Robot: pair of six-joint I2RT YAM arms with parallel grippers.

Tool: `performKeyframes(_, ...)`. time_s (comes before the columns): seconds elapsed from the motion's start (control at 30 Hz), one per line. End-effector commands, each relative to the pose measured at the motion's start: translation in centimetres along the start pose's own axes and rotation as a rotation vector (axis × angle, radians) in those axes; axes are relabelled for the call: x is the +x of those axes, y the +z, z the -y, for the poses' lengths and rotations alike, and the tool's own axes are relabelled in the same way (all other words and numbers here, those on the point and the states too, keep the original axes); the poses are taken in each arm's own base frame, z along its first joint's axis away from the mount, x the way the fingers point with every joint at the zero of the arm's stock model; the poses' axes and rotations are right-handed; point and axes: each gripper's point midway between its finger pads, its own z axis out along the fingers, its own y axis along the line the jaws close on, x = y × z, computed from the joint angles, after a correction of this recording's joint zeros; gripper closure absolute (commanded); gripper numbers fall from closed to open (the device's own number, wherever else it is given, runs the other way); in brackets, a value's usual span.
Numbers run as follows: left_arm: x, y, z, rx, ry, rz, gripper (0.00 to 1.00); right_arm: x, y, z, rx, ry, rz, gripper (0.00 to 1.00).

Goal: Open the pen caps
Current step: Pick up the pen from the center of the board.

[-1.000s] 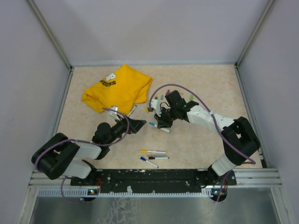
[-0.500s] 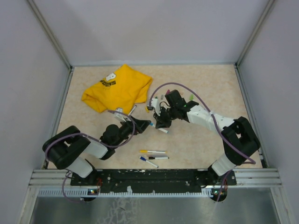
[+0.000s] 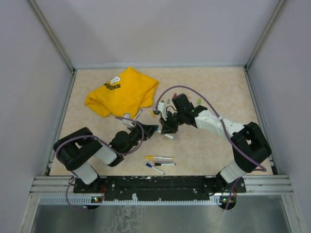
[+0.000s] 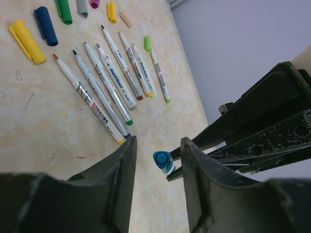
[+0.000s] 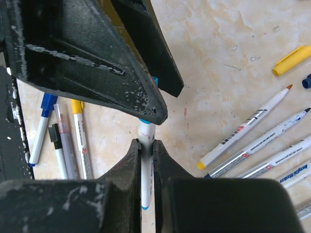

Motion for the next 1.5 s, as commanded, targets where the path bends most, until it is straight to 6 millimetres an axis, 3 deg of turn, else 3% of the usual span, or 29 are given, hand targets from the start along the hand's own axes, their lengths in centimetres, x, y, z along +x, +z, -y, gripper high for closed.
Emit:
performKeyframes(0.0,-1.1,0.7,2.3,0.074,-0.049,0.053,0.57,-2.3,-1.1,0.1,0.011,-0.039,0.080,1.00)
performKeyframes(0.37,-0.4,0.9,3.2,0.122,-0.077,0.026,1.00,-2.4,-1.1,-0.1,0.002,-0.038,0.088,1.00)
performKeyframes(0.67,-1.3,0.3,3.8,0.168,-0.057,0.069,1.00,-2.6,-1.3,-0.5,-0.020,-0.043,0.107,1.00)
performKeyframes(1.0,-2.1,-0.4,4.2,0.192,-0.026,0.097,1.00,-3.1,-2.1,-0.8,-0.028,-0.056,0.142,0.74)
performKeyframes(1.47,-3.0,-2.1,4.5,0.211,0.028,0.117,1.00,-3.9,-3.8,-1.8,-0.079,-0.093,0.194,0.55)
